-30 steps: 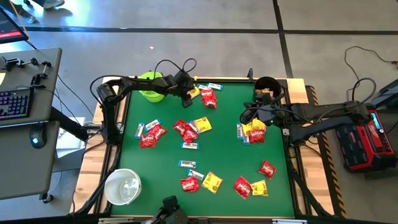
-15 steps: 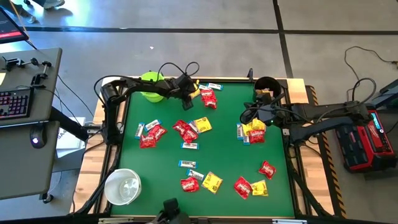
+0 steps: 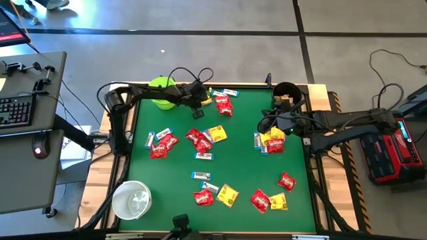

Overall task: Sort candy by brand, put in halloween buckets
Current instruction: Put the yellow candy into the black bucket

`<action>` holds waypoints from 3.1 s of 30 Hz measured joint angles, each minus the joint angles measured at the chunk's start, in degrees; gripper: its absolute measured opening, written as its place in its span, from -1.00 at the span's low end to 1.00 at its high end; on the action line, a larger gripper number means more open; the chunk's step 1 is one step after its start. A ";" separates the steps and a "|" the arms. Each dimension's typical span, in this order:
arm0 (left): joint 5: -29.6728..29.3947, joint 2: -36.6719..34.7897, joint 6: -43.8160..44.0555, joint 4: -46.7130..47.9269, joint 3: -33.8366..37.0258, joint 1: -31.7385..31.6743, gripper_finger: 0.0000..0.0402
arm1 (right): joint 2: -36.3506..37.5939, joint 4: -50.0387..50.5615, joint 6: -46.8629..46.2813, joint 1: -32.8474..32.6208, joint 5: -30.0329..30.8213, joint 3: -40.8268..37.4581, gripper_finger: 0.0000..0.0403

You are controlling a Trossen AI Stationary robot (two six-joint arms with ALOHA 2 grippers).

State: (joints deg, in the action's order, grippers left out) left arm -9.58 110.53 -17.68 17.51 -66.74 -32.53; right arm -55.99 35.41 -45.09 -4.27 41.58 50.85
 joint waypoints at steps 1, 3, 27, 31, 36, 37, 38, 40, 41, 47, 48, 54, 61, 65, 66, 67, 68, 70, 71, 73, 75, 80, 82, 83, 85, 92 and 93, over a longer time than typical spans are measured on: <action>0.02 -0.74 0.03 0.72 0.00 0.00 -0.96 | 0.00 -0.38 1.61 0.00 -0.10 0.00 -1.00; 0.55 -2.19 0.54 2.83 0.00 0.00 -0.97 | 0.00 -0.93 5.62 0.00 -0.70 0.00 -1.00; 48.49 -15.84 29.50 7.92 -0.17 2.98 -0.97 | -20.46 -30.59 52.73 2.43 -15.71 0.02 -0.01; 48.63 -15.66 30.56 7.79 -0.17 5.40 -0.97 | -24.12 -36.68 57.15 2.43 -15.72 0.02 -0.01; 48.65 -15.66 31.11 6.29 -0.17 9.00 -0.97 | -26.25 -38.24 55.95 2.43 -19.05 0.02 -0.03; 48.67 -15.66 31.11 5.98 -0.17 9.71 -0.97 | -26.45 -38.20 55.06 2.43 -20.28 0.02 -0.04; 48.67 -15.66 31.09 5.76 -0.17 10.44 -0.97 | -26.56 -38.22 53.87 2.43 -21.67 0.02 -0.04; 48.74 -15.66 31.10 5.33 -0.17 11.82 -0.97 | -26.60 -38.21 51.65 2.43 -23.52 0.02 -0.06; 48.93 -15.66 31.10 4.88 -0.17 12.49 -0.97 | -26.60 -38.29 50.87 2.43 -24.36 0.05 -0.07; 51.18 -15.66 33.25 0.54 -0.17 16.13 -0.97 | -26.60 -38.22 45.90 2.80 -34.58 0.07 -0.15; 51.27 -15.66 33.62 -0.39 -0.19 16.65 -0.97 | -26.59 -38.21 44.59 2.80 -35.77 0.07 -0.17; 51.25 -15.66 35.07 -2.31 -0.20 18.60 -0.97 | -26.58 -38.25 42.28 2.75 -38.74 0.07 -0.40; 50.58 -15.66 35.11 -2.29 -0.20 19.06 -0.97 | -26.58 -38.17 42.06 2.75 -40.47 0.07 -0.92; 48.31 -15.68 34.94 -2.29 -0.20 19.07 -0.88 | -26.58 -37.92 40.87 2.78 -40.64 0.07 -0.93; 48.19 -15.68 34.66 -2.33 -0.20 18.91 -0.85 | -26.58 -37.94 40.38 2.79 -41.09 0.07 -0.92; 48.06 -15.68 34.61 -2.33 -0.20 18.75 -0.81 | -26.58 -37.98 39.83 2.82 -41.34 0.07 -0.92; 48.03 -15.68 34.61 -2.38 -0.20 18.54 -0.77 | -26.58 -38.08 39.55 2.82 -41.39 0.07 -0.93; 47.59 -15.68 34.56 -2.38 -0.20 17.92 -0.68 | -26.58 -38.18 39.50 2.80 -41.42 0.07 -0.96; 47.38 -15.68 34.54 -2.38 -0.20 17.54 -0.64 | -26.58 -38.20 39.48 2.80 -41.44 0.07 -0.98; 46.97 -15.92 34.52 -2.34 -0.20 16.68 -0.54 | -26.58 -38.25 38.69 2.80 -41.44 0.07 -0.98; 46.57 -16.66 33.52 -2.43 -0.20 15.99 -0.46 | -26.58 -38.38 37.10 2.82 -41.64 0.07 -0.98; 38.99 -20.47 28.55 -2.51 -0.20 14.87 -0.28 | -25.90 -37.77 34.30 3.16 -41.25 0.07 -0.99; 33.77 -22.37 26.25 -2.47 -0.20 14.59 -0.23 | -25.34 -36.74 32.31 3.91 -40.96 0.07 -0.99; 31.37 -23.37 25.26 -2.49 -0.22 14.47 -0.21 | -25.14 -36.22 31.15 4.59 -40.80 0.07 -0.99; 26.84 -24.91 23.70 -2.48 -0.26 14.16 -0.19 | -24.26 -34.88 28.18 6.32 -40.53 0.07 -1.00; 18.14 -27.81 21.49 -2.48 -0.26 14.14 -0.19 | -20.31 -27.20 16.16 16.00 -36.85 0.09 -1.00; 17.95 -27.81 21.47 -2.43 -0.26 14.15 -0.20 | -19.55 -25.71 14.30 17.64 -35.72 0.09 -1.00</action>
State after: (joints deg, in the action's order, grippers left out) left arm 8.37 82.72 3.79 15.08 -67.00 -18.38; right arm -75.54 9.71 -30.79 13.37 5.86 50.94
